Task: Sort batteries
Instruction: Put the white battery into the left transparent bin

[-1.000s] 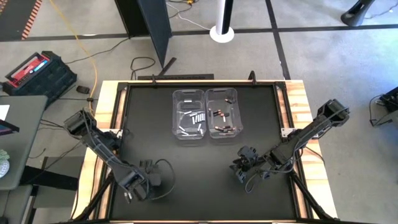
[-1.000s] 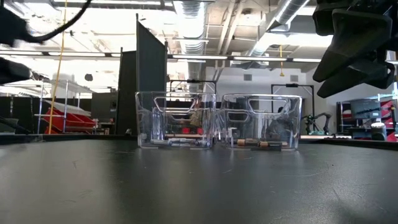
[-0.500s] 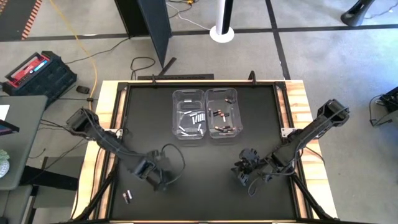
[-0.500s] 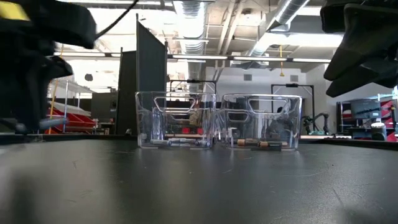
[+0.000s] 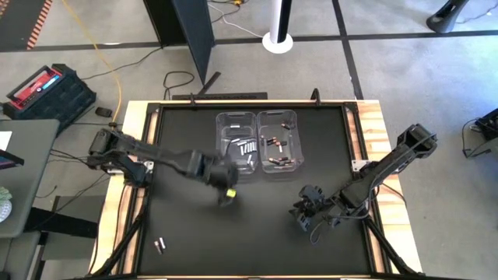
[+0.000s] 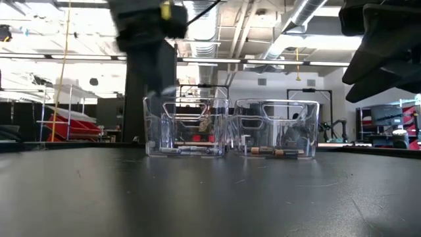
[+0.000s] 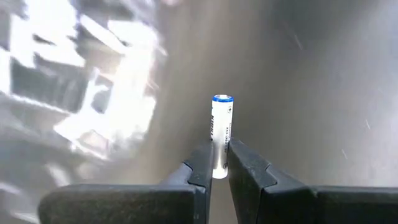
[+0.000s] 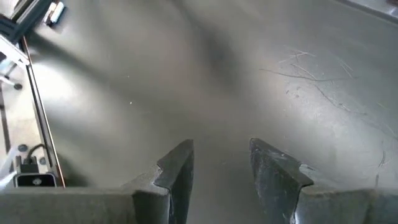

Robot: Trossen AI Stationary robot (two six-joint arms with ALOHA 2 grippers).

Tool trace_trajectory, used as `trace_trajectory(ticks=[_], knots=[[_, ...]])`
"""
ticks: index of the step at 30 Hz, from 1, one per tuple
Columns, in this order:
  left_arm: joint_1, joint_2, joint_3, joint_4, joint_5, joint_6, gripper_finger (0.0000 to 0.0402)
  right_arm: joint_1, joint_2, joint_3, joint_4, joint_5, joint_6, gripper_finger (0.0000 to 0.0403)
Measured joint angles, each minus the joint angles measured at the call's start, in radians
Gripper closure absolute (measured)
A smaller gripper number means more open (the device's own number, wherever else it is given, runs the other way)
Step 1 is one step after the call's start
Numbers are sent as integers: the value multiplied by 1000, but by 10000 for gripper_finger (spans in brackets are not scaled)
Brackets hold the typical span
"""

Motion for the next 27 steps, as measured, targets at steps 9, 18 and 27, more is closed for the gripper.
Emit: trace_trajectory(ticks=[9,18,27], knots=[[316,7,119,-3,83,295,371,-45,0,0,10,0,32,230],[489,184,118,35,161,447,371,-87,0,0,5,0,55,230],[545,313,117,60,161,494,362,-99,0,0,3,0,83,230]])
